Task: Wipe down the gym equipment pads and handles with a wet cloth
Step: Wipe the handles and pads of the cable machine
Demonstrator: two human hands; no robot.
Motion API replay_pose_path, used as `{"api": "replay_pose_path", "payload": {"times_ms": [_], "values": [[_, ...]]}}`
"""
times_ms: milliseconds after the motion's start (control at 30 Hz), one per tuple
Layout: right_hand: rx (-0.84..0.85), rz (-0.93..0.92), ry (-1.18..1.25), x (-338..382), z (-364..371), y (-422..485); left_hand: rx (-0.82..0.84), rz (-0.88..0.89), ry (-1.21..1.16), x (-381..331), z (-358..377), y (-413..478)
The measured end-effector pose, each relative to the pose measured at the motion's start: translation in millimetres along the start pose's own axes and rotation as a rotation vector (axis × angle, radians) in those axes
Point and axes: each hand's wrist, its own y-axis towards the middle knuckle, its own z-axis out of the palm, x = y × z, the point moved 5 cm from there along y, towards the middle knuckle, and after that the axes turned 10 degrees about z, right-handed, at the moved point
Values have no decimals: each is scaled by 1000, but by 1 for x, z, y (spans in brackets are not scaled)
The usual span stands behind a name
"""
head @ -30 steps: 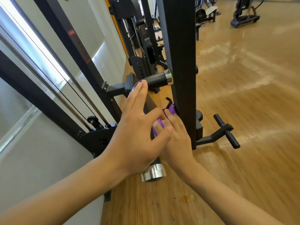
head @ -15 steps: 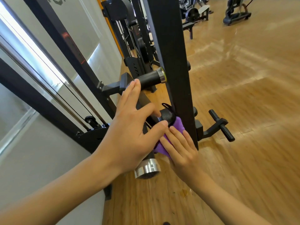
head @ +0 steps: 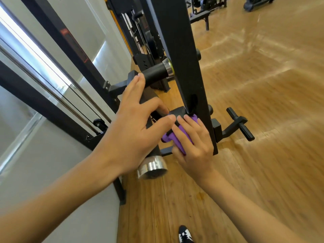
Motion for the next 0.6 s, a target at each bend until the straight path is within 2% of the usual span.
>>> {"api": "replay_pose_path", "payload": {"times_ms": [167, 367, 533, 600], "values": [[82, -113, -108, -27, 5, -53, 19, -36, 39, 4, -1, 1], [44, 41, -31, -14, 8, -33, 2, -35, 32, 1, 1, 3], [41, -28, -57, -41, 12, -96, 0, -23, 31, 3, 0, -2], [21, 24, 16, -35, 9, -86, -6, -18, 39, 1, -1, -2]]}}
